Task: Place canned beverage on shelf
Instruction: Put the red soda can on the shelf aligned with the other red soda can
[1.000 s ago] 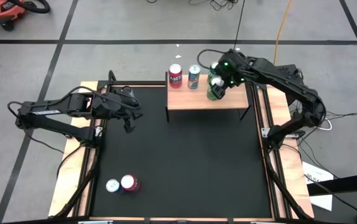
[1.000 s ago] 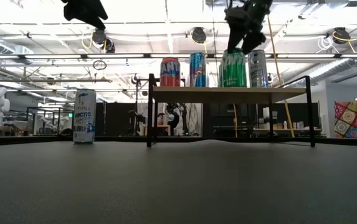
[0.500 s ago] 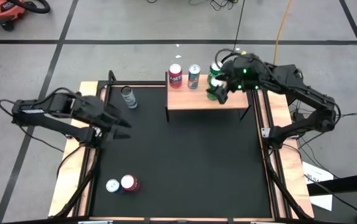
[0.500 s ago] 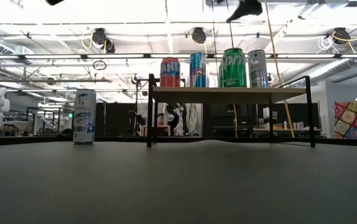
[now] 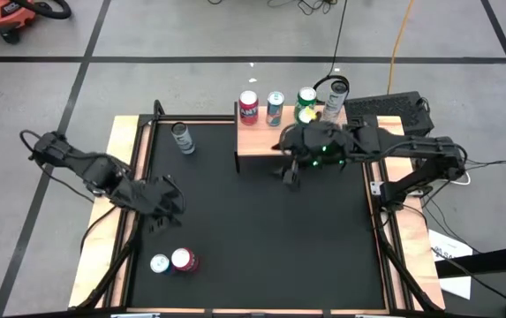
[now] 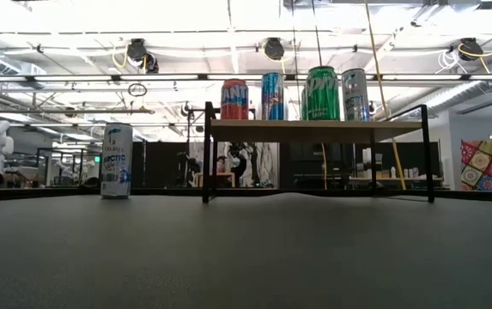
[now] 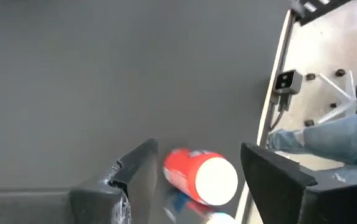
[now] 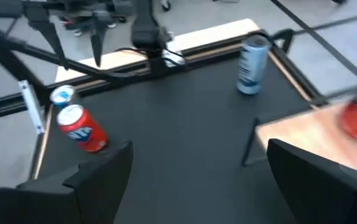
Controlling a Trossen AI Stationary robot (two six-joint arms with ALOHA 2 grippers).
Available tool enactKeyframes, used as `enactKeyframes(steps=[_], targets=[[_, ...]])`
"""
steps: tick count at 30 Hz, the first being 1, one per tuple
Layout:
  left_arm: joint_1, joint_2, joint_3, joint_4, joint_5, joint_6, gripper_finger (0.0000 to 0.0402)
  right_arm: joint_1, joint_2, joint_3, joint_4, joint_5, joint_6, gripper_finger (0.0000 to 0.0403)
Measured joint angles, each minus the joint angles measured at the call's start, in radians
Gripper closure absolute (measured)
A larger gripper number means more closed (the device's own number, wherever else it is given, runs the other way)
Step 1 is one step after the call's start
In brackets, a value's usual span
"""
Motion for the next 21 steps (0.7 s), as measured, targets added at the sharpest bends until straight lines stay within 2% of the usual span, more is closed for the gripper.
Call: enactKeyframes(steps=[4, 10, 13, 16, 21], targets=[[-0.091, 0.061, 0.000, 0.002, -0.003, -0.168, 0.0152, 0.049, 0.029, 0.000, 0.021, 0.000, -0.001, 0.0046], [-0.229, 0.176, 0.000, 0.078, -0.003, -0.375, 0.0084, 0.095, 0.041, 0.000, 0.012, 0.013, -0.006, 0.0046], [-0.267, 0.246, 0.000, 0.127, -0.004, -0.420, 0.0051, 0.112, 0.040, 0.000, 0.002, 0.056, -0.012, 0.0046], [-0.290, 0.326, 0.000, 0.134, -0.003, -0.423, 0.0027, 0.122, 0.041, 0.000, -0.008, 0.056, -0.012, 0.0046], [-0.305, 0.429, 0.000, 0.123, -0.001, -0.431, 0.0013, 0.143, 0.041, 0.000, -0.026, 0.056, -0.017, 0.0046]])
